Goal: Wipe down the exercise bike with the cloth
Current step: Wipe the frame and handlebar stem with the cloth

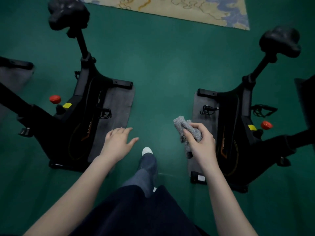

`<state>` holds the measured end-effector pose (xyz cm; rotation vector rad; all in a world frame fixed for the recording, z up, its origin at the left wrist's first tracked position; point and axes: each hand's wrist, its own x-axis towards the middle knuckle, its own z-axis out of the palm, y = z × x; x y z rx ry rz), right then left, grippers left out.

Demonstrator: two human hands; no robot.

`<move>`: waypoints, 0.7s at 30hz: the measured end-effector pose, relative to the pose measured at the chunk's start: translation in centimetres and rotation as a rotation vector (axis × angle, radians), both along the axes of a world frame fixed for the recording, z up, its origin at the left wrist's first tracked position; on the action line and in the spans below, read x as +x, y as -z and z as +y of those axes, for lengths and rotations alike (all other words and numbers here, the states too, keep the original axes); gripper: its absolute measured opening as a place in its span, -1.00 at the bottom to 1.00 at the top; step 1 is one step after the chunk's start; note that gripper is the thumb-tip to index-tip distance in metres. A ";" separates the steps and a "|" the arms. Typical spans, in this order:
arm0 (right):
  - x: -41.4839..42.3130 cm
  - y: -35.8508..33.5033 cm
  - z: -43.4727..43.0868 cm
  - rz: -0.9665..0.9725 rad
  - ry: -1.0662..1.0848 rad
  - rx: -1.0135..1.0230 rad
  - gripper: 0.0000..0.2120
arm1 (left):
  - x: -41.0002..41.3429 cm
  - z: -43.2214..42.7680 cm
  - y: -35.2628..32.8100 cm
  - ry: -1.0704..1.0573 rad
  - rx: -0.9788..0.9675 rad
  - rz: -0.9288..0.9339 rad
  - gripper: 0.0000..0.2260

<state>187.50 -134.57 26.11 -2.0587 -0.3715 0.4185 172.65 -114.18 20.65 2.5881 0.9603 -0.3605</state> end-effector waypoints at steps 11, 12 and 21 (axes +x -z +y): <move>11.8 -0.7 12.5 -0.039 -0.148 0.023 -0.89 | 10.0 10.2 -0.1 -0.132 0.019 -0.053 -0.50; 12.5 -0.7 13.5 -0.037 -0.164 0.026 -0.89 | 10.5 11.0 -0.3 -0.148 0.024 -0.058 -0.50; 15.9 -1.5 24.1 -0.030 -0.443 0.037 -0.90 | 10.2 15.9 -0.7 -0.408 -0.005 -0.050 -0.49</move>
